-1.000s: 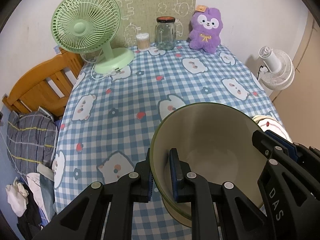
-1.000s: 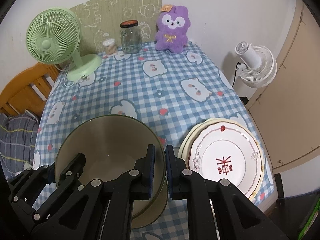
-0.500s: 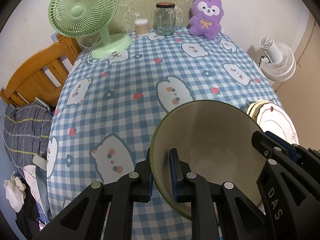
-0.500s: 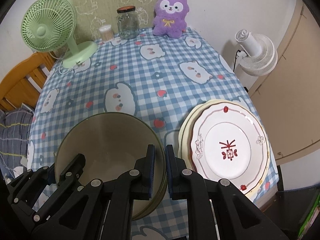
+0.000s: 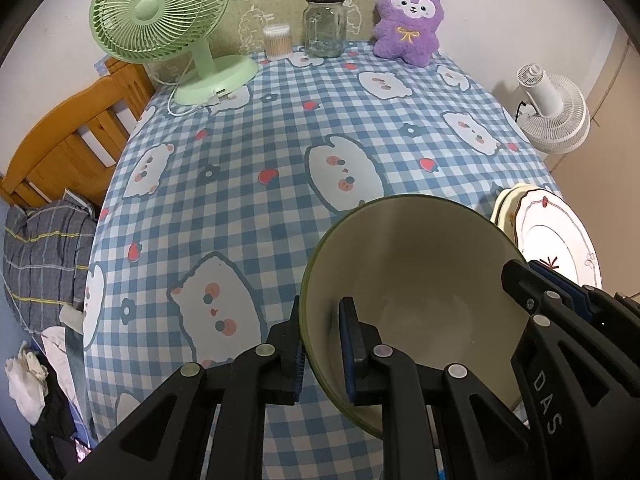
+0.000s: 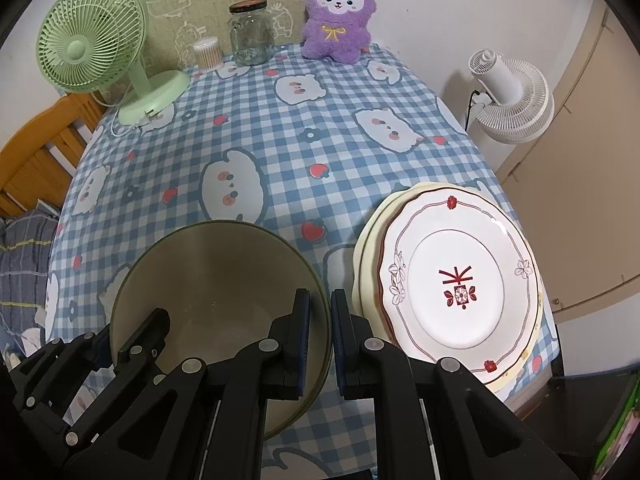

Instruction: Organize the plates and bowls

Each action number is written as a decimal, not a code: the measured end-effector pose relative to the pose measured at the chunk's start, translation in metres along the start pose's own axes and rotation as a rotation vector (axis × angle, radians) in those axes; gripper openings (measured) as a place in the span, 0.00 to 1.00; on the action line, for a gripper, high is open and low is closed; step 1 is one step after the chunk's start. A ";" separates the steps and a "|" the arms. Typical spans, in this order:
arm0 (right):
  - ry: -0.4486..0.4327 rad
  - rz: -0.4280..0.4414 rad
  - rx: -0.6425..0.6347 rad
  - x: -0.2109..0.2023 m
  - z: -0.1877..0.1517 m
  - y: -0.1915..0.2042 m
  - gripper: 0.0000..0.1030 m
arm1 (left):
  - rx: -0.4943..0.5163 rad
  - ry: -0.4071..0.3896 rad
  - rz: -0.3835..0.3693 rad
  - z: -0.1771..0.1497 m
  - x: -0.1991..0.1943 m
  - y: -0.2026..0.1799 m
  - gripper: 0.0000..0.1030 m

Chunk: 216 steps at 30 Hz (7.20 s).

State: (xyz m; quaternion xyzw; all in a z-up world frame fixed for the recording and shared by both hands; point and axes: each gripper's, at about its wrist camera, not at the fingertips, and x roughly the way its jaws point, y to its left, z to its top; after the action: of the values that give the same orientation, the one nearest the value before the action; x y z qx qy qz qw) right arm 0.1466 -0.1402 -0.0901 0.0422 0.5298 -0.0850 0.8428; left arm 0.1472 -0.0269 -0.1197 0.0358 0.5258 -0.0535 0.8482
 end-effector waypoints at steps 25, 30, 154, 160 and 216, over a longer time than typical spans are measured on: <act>0.026 0.113 -0.070 0.014 0.010 -0.003 0.75 | -0.032 -0.006 -0.078 0.000 0.006 0.007 0.82; 0.039 0.127 -0.050 0.024 0.012 -0.007 0.78 | -0.055 -0.015 -0.084 0.000 0.013 0.011 0.84; 0.014 0.172 -0.148 -0.006 0.058 -0.145 0.49 | -0.132 -0.059 -0.135 0.030 -0.032 -0.147 0.52; 0.032 0.172 -0.149 0.006 0.060 -0.158 0.49 | -0.139 -0.041 -0.133 0.032 -0.021 -0.163 0.52; -0.087 0.169 -0.206 -0.011 0.051 -0.164 0.81 | -0.132 -0.108 -0.015 0.022 -0.034 -0.173 0.88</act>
State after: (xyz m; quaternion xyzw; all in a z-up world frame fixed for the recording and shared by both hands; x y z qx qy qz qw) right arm 0.1560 -0.3087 -0.0547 -0.0036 0.4932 0.0394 0.8690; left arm 0.1296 -0.1989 -0.0803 -0.0270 0.4821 -0.0272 0.8753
